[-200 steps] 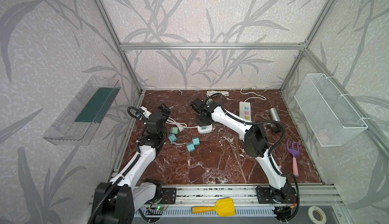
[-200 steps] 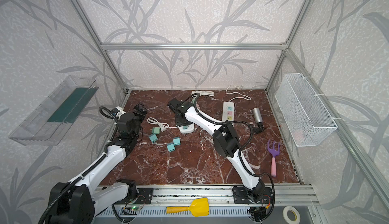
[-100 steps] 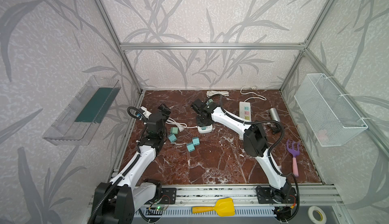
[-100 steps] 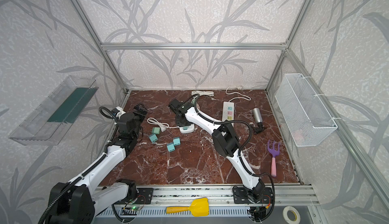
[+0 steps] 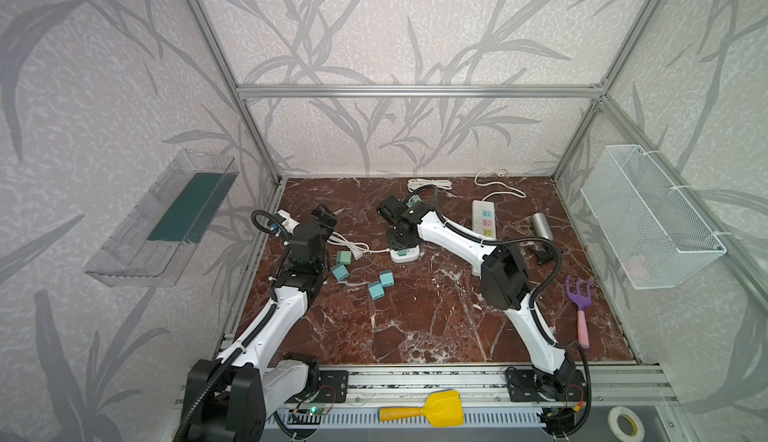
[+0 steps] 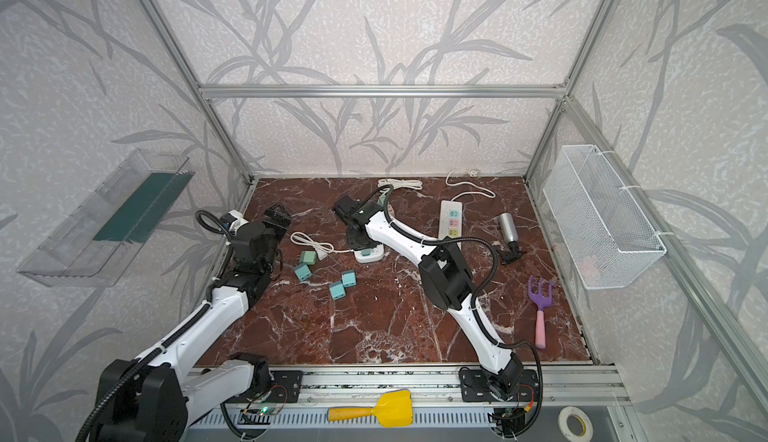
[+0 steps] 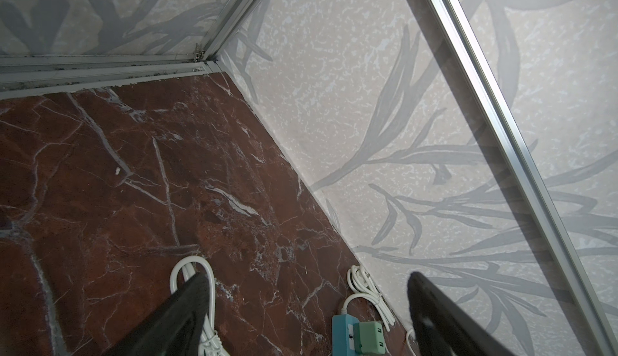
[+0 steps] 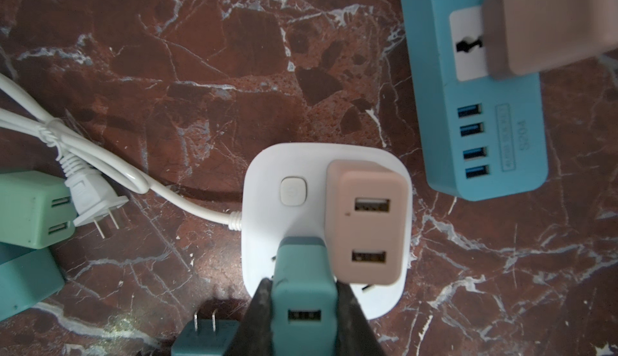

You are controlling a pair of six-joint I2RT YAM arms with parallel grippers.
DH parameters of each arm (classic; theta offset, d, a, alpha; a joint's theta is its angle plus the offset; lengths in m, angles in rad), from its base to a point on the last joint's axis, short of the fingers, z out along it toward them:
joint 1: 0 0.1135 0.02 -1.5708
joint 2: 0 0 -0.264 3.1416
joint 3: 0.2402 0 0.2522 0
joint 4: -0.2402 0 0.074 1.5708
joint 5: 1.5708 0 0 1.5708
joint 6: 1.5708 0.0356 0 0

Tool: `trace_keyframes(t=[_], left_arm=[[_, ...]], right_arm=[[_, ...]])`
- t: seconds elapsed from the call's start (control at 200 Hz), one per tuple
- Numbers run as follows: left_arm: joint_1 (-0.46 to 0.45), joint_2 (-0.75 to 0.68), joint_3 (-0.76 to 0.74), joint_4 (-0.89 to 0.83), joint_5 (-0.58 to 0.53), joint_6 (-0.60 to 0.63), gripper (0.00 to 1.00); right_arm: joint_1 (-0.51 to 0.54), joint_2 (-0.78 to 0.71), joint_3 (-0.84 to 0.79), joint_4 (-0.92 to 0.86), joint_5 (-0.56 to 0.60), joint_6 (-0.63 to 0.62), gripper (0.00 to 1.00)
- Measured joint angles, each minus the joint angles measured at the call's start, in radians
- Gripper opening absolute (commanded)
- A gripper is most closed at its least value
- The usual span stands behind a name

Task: Insert the plug
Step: 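Carry the teal adapter over the white square power cube with right gripper, then lower the teal adapter into the power cube socket and open right gripper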

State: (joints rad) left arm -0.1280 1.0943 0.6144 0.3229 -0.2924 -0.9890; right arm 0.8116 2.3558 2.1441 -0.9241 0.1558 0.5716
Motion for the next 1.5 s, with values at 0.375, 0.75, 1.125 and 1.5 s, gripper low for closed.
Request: trace_keyframes(t=[0.375,0.75,1.125,1.5], left_arm=[[0.005,0.002,0.0,0.006,0.001,0.001,0.94],[0.005,0.002,0.0,0.008,0.004,0.001,0.93],[0.005,0.002,0.0,0.015,0.008,0.001,0.93],[0.007,0.002,0.0,0.023,0.013,0.001,0.93]], right_arm=[[0.001,0.033,0.156,-0.125,-0.017,-0.031,0.59],[0.0,-0.032,0.162,-0.165,0.046,-0.087,0.58],[-0.018,-0.035,0.039,-0.151,0.061,-0.104,0.56],[-0.034,-0.09,-0.08,-0.041,0.029,-0.091,0.55]])
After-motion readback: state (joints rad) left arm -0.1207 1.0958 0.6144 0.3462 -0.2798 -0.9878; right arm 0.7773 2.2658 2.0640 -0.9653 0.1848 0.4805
